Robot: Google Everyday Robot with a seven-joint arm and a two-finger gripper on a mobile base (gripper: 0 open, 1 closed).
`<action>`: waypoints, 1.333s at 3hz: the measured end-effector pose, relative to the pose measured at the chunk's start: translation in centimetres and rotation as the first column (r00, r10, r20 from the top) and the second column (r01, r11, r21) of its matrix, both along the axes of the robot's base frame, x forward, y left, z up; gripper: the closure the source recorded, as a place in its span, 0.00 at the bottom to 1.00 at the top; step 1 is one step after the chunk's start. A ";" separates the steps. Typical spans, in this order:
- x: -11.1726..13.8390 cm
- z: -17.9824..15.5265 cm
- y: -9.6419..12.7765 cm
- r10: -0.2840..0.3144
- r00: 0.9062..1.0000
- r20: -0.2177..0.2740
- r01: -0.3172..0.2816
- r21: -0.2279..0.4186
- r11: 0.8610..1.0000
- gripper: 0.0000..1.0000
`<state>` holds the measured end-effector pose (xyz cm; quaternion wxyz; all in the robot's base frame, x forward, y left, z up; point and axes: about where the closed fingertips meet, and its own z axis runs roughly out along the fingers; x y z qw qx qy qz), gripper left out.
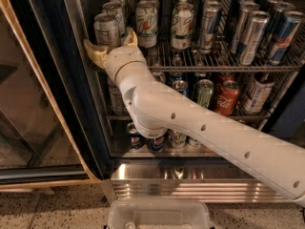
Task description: Pick 7up can from top shelf of fridge
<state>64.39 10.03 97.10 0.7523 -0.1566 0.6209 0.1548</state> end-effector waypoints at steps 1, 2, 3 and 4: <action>3.7 -1.5 1.1 0.020 0.999 -0.040 -0.021 -0.018 1.000 0.28; 3.8 -1.5 1.1 0.020 0.999 -0.042 -0.021 -0.019 1.000 0.29; 3.8 -1.5 1.1 0.020 0.999 -0.042 -0.021 -0.019 1.000 0.47; 3.8 -1.5 1.1 0.020 0.999 -0.042 -0.021 -0.019 1.000 0.70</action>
Offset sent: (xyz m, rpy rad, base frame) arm 0.0124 -0.0008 -0.0117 0.0010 0.0333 0.0119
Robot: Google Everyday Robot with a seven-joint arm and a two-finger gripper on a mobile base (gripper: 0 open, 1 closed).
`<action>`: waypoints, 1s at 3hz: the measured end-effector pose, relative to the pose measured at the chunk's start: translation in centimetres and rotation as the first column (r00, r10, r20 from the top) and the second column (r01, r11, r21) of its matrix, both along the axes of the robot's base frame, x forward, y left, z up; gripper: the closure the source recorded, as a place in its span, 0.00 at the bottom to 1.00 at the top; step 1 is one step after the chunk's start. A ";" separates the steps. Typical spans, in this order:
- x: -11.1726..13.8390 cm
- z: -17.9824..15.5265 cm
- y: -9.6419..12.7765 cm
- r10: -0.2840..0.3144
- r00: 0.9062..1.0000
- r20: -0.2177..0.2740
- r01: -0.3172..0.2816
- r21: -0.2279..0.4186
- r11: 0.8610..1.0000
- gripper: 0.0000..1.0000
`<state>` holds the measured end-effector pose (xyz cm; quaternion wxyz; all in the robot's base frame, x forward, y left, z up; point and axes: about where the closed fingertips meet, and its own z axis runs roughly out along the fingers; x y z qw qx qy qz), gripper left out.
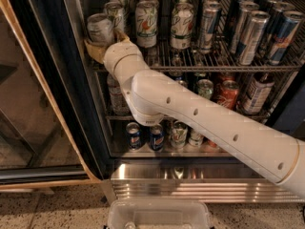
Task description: Pick 7up can from top shelf of fridge
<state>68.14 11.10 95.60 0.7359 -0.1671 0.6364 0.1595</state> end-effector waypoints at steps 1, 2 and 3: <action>0.0 0.0 0.0 0.000 1.000 0.000 0.000 0.000 1.000 0.95; 0.0 0.0 0.0 0.000 1.000 0.000 0.000 0.000 1.000 1.00; -0.7 0.2 -0.6 -0.005 1.000 0.005 0.005 0.009 1.000 1.00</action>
Offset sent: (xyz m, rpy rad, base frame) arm 0.0000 0.0000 0.0000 0.0000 0.0000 0.0000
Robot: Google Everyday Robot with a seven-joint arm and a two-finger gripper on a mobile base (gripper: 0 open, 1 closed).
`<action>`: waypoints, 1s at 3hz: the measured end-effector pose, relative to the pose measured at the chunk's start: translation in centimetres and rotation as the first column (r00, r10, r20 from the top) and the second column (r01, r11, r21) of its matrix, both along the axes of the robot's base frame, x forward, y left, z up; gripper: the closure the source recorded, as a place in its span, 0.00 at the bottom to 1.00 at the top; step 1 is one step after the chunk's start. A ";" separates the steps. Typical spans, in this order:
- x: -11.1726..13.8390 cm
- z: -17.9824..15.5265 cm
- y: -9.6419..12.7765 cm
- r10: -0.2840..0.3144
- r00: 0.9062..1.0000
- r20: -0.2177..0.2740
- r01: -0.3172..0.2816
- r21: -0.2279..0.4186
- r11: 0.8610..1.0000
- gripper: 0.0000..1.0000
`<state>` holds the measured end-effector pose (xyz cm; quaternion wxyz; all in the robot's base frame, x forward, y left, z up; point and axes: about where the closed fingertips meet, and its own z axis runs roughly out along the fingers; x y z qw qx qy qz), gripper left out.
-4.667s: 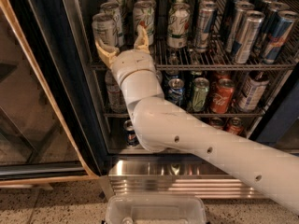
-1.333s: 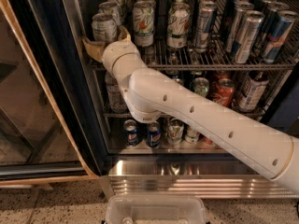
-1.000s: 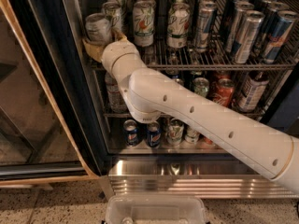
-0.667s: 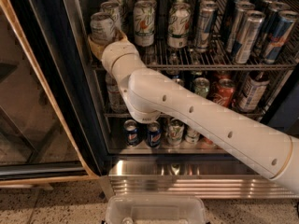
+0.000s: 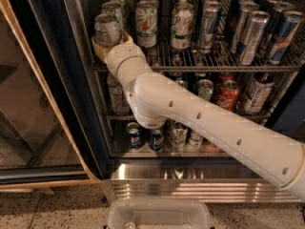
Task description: Pick 7up can from top shelf of fridge
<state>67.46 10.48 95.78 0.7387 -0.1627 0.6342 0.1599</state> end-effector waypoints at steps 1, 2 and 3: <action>-0.9 0.3 -0.7 -0.013 1.000 0.011 0.013 0.005 1.000 1.00; -1.7 0.9 -1.2 -0.024 0.999 0.027 0.023 0.007 1.000 1.00; -2.5 1.8 -1.6 -0.034 0.998 0.050 0.033 0.009 0.999 1.00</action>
Offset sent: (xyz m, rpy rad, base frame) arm -0.0267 -0.0199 0.0152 0.0079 -0.0456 -0.0386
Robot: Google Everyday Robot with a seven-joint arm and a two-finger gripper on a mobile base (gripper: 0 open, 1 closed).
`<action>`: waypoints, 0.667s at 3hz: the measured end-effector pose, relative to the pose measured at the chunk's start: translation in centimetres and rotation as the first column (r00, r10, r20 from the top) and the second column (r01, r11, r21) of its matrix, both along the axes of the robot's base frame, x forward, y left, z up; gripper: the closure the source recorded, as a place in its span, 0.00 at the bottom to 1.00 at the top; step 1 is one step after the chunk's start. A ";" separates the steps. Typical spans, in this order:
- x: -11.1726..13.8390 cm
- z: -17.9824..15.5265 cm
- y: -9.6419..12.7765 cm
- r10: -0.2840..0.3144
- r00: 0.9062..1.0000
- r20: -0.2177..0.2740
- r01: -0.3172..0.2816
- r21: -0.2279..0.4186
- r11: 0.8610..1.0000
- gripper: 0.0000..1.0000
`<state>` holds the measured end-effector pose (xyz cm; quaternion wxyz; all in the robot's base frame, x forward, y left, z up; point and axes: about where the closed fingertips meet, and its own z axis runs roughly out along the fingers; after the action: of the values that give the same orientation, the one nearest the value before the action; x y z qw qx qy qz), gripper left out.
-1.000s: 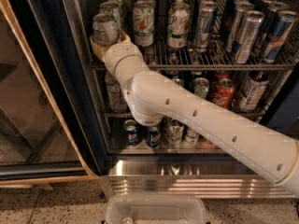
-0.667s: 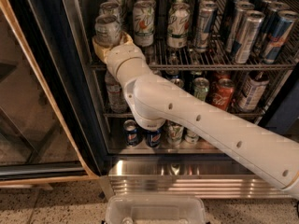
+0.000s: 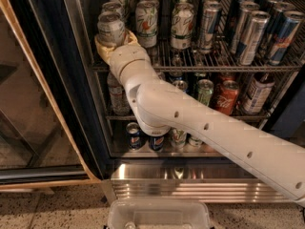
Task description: Pick 7up can from top shelf of fridge
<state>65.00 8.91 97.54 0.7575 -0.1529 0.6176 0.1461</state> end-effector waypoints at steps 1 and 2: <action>-0.7 1.2 -0.1 -0.002 1.000 0.027 0.002 0.000 1.000 1.00; -1.7 2.3 -0.2 -0.006 0.999 0.048 0.006 0.002 1.000 1.00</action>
Offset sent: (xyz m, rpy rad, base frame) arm -0.0303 -0.0064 0.0361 0.0026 -0.0719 -0.0117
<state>63.28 8.66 99.88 0.7726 -0.1541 0.5996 0.1407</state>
